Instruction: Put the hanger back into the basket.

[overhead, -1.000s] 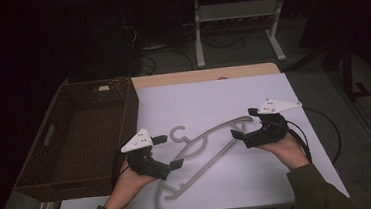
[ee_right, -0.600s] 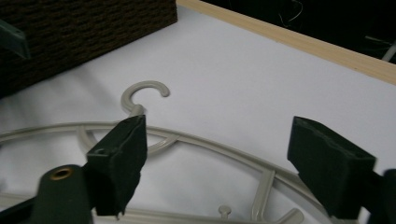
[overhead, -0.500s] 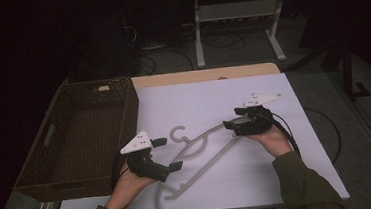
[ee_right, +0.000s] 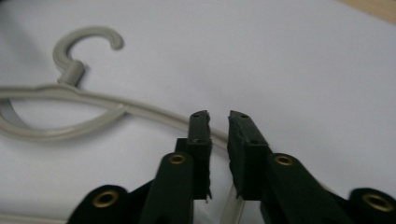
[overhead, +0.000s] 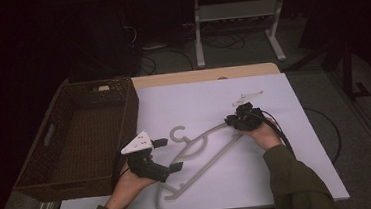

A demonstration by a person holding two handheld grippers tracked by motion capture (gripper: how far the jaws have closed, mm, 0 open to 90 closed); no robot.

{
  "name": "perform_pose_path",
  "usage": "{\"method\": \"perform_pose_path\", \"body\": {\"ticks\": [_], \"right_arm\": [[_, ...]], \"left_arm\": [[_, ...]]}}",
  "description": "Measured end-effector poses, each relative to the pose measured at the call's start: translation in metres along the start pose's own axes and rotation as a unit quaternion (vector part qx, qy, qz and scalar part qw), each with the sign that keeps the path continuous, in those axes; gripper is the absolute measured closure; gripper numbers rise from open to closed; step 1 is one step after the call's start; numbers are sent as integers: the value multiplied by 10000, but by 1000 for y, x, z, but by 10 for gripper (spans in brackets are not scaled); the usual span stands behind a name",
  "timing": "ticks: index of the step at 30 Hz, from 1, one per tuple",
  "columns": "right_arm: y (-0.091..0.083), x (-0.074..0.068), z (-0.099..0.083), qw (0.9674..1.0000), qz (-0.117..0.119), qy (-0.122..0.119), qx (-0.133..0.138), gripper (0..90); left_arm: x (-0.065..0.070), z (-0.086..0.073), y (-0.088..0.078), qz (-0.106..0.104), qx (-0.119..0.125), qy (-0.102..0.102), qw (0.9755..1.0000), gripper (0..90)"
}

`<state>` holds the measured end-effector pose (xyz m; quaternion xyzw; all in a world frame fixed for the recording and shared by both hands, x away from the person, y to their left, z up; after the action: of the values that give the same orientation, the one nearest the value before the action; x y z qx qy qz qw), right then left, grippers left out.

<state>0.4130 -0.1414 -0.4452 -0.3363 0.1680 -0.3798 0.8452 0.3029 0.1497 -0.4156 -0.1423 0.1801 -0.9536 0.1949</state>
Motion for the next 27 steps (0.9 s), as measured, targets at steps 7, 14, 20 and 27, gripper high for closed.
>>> {"method": "perform_pose_path", "body": {"ticks": [7, 14, 20, 27], "right_arm": [[7, 0, -6, 9994, -37, -166, -316, 891], [13, -2, -11, 9982, -96, -132, -574, 892], [15, -1, -13, 9972, -184, -248, -674, 893], [15, -1, -13, 9971, -185, -198, -713, 894]], "left_arm": [[0, 0, 0, -10, -2, -2, 10000, 0], [1, -1, 1, -15, -4, -31, 10000, 0], [1, -1, 1, -19, -42, -10, 10000, 0], [2, -2, 2, -30, -53, -8, 10000, 0]]}}
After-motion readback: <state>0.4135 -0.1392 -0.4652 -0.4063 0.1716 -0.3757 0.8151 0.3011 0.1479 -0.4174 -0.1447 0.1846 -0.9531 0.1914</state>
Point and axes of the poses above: each handheld gripper's, and its own axes: y roughly forward along the jaws, z roughly out of its top, x roughly to its right, the point moved 4 cm from there along y, roughly forward along the jaws, and after that the axes turned 2 degrees about -z, right-handed, at the moved point
